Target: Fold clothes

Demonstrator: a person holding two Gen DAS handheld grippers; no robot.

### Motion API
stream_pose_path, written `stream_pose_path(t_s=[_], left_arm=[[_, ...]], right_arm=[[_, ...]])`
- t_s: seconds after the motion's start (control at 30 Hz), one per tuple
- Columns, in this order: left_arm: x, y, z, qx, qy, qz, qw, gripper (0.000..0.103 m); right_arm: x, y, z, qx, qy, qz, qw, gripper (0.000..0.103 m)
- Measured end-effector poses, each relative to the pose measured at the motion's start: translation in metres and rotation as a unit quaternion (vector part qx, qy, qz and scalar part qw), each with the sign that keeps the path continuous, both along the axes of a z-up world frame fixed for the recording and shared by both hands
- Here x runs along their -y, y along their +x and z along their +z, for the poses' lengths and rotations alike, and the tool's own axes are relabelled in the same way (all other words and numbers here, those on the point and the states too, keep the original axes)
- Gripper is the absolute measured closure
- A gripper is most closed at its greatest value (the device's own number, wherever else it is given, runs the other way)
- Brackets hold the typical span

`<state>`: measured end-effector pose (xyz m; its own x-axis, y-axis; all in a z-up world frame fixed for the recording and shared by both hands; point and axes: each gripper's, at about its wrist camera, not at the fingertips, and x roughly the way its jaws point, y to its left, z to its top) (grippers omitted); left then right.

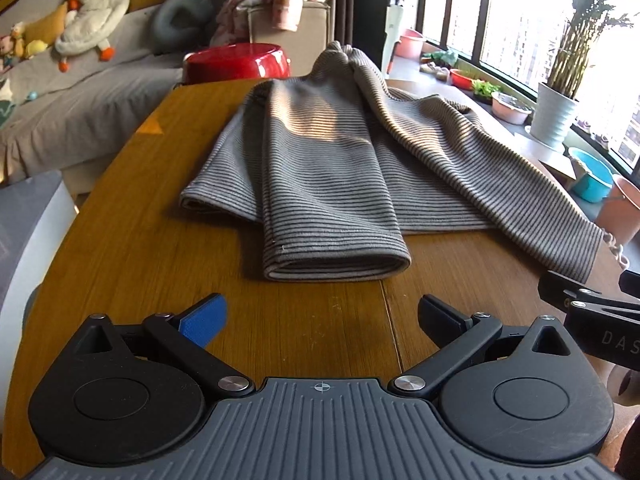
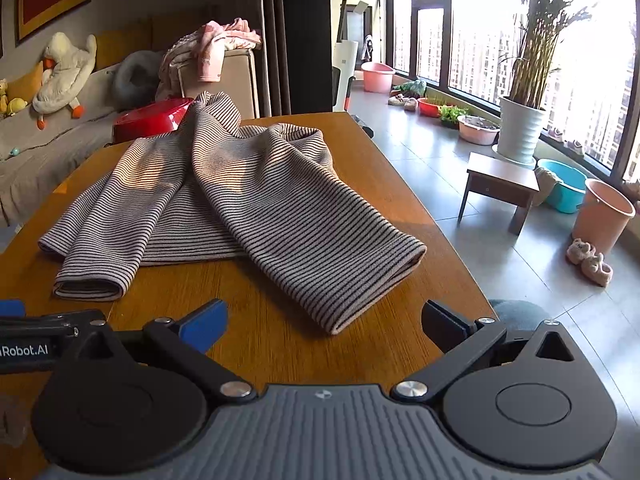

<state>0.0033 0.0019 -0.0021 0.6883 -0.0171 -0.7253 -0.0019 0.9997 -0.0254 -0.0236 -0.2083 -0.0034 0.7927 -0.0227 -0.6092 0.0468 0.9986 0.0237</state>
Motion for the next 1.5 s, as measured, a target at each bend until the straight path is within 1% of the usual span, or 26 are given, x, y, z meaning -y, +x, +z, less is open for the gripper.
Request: stream_pose_path(t_s=[0.1, 0.17, 0.23, 0.33, 0.57, 1.5], left_arm=[[0.0013, -0.0058, 0.003, 0.012, 0.005, 0.007, 0.9999, 0.0], [-0.0037, -0.0078, 0.0046, 0.01, -0.006, 0.009, 0.9999, 0.0], [-0.0013, -0.0066, 0.004, 0.007, -0.003, 0.01, 0.9999, 0.0], [-0.0002, -0.0024, 0.0029, 0.002, -0.003, 0.011, 0.9999, 0.0], [-0.0008, -0.0032, 0.0034, -0.001, -0.004, 0.012, 0.9999, 0.0], [-0.0015, -0.0028, 0.0006, -0.008, -0.005, 0.013, 0.9999, 0.0]], right_arm=[[0.0002, -0.0011, 0.001, 0.006, -0.002, -0.006, 1.0, 0.0], [0.0003, -0.0019, 0.0017, 0.01, -0.004, -0.011, 1.0, 0.0], [0.0033, -0.0013, 0.0004, 0.01, 0.0, -0.003, 1.0, 0.0], [0.0023, -0.0005, 0.0022, -0.002, 0.003, -0.002, 1.0, 0.0], [0.0015, 0.0004, 0.0003, -0.007, 0.009, 0.01, 1.0, 0.0], [0.0035, 0.0019, -0.0025, -0.02, 0.017, 0.012, 1.0, 0.0]])
